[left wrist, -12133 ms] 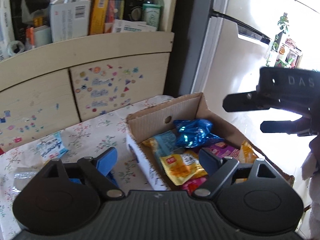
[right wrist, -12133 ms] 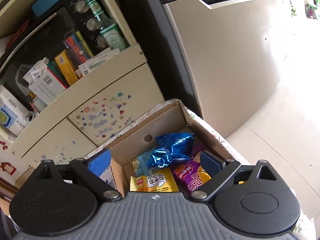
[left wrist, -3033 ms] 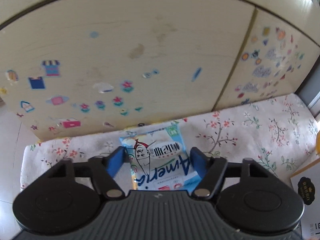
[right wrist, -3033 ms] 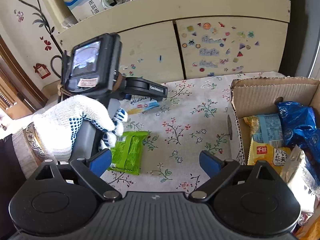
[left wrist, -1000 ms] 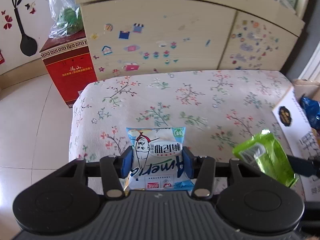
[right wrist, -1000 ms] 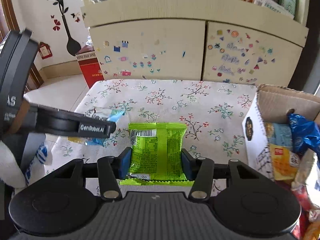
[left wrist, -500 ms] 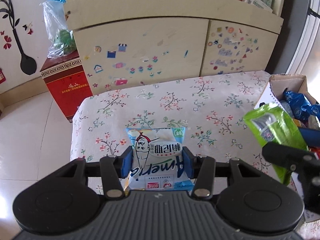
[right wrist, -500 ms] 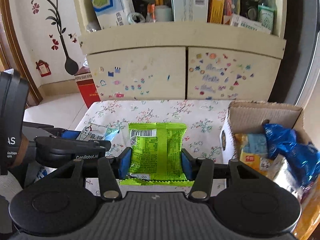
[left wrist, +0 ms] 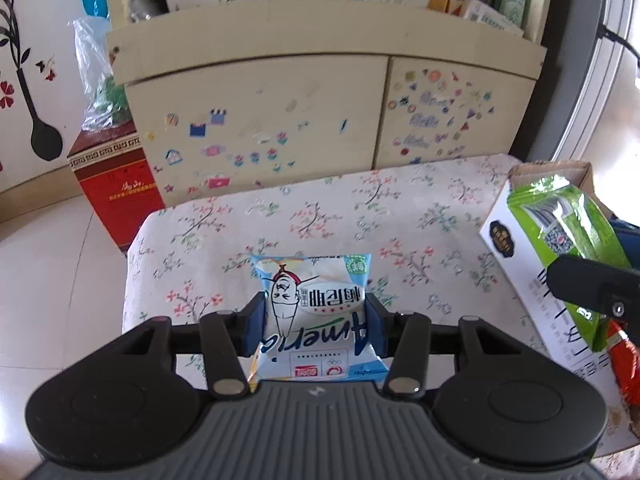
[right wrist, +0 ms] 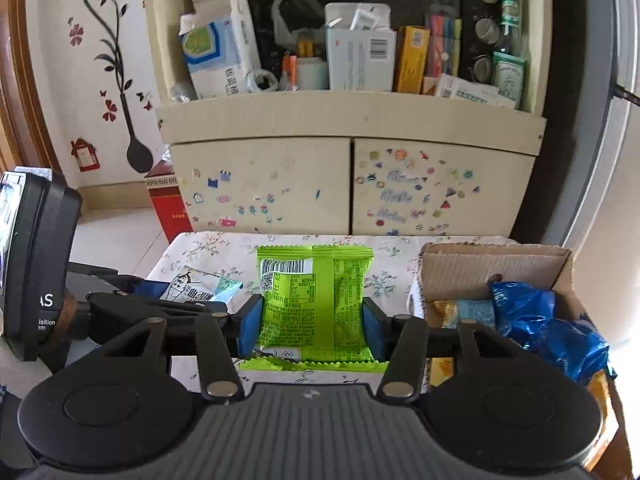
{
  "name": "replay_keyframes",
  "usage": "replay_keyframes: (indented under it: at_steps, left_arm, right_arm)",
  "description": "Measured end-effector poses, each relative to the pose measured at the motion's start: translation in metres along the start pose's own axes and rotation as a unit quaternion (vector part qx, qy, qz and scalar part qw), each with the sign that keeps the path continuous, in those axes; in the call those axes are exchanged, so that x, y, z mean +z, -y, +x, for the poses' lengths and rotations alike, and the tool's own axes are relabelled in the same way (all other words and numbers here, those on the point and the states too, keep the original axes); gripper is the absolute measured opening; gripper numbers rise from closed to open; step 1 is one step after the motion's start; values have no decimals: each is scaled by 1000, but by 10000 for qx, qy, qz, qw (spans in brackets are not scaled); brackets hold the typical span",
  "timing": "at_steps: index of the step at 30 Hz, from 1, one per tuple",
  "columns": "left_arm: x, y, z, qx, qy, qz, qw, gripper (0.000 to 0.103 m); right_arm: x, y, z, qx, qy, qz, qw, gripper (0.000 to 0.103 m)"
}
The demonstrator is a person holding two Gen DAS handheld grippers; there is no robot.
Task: Organize snacks
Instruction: 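Lift both held packets and carry them toward the cardboard box, then drop both packets into the box and open both tools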
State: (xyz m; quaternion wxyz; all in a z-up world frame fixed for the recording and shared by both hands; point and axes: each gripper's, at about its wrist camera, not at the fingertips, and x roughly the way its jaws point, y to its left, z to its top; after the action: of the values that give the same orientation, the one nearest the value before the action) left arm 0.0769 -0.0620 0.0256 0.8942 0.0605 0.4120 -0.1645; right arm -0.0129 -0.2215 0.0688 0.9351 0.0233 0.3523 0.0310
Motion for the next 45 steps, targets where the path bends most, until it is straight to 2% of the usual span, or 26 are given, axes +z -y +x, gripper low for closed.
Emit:
replay_keyframes:
  at_steps: [11, 23, 32, 39, 45]
  left_arm:
    - [19, 32, -19, -275, 480, 132, 9984, 49]
    - [26, 83, -26, -869, 585, 400, 9937, 49]
    - [26, 122, -31, -1457, 632, 624, 9853, 49]
    - [21, 152, -32, -1760, 592, 870, 9787, 49]
    - [11, 181, -31, -2199, 544, 1079, 9680, 49]
  right_arm:
    - [9, 29, -23, -255, 279, 274, 9989, 58]
    - [3, 72, -50, -577, 387, 669, 9953, 58]
    - [-7, 113, -76, -947, 485, 1146, 9877, 58]
    - [-15, 134, -85, -1097, 462, 1434, 9825, 58]
    - [-22, 148, -85, -1196, 339, 1828, 9753, 58]
